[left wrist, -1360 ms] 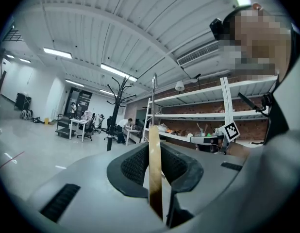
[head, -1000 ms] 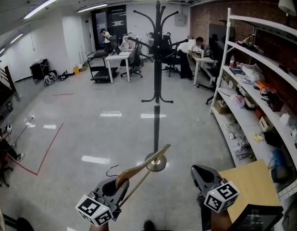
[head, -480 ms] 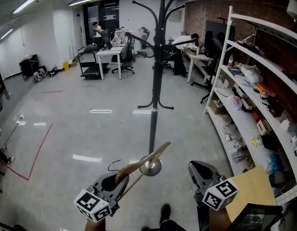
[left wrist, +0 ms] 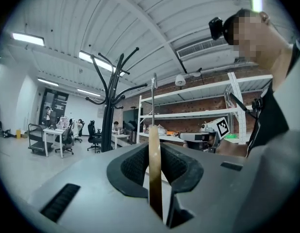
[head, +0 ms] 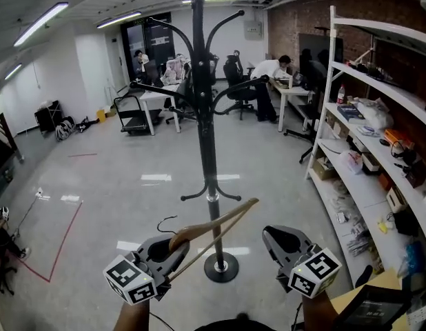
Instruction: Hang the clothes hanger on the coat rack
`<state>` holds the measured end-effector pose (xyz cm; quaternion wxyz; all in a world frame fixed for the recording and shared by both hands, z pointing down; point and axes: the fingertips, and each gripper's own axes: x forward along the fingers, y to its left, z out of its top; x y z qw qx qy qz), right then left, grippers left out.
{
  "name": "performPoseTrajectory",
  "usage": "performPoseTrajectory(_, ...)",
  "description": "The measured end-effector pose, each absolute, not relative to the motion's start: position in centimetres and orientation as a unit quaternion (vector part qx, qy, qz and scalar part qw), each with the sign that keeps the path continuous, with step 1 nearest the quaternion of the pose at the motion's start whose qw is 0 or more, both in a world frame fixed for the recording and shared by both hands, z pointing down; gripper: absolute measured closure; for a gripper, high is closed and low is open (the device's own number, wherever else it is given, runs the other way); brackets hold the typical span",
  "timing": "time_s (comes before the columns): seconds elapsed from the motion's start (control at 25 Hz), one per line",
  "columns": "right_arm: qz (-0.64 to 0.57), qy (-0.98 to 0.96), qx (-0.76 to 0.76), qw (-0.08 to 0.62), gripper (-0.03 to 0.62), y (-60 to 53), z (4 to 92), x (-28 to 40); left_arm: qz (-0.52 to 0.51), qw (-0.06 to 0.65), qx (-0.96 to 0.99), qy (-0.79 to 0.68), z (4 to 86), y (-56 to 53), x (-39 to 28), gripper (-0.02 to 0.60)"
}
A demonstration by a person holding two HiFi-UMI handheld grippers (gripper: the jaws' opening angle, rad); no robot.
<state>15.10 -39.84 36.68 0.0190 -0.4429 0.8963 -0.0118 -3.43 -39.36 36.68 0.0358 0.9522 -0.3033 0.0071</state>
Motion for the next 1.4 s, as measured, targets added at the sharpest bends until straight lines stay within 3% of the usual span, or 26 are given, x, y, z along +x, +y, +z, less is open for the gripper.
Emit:
performPoseTrajectory(0.6,0.025,0.894,-0.445,0.034,0.586,-52.6,32.1,15.4,0.036,-0.008,0.973,-0.228,30.5,-54.1,0.3,0.529)
performPoseTrajectory(0.96,0.03,0.892,-0.45,0.017,0.586,-56.9,31.8,13.3,0.031,0.0,0.984,-0.174,30.0,-61.4,1.6,0.529)
performPoseTrajectory(1.4,0.024,0.878,-0.478,0.013,0.586,-58.6,32.6,14.3,0.107,-0.013,0.988,-0.111,32.0,-65.0,4.2,0.529)
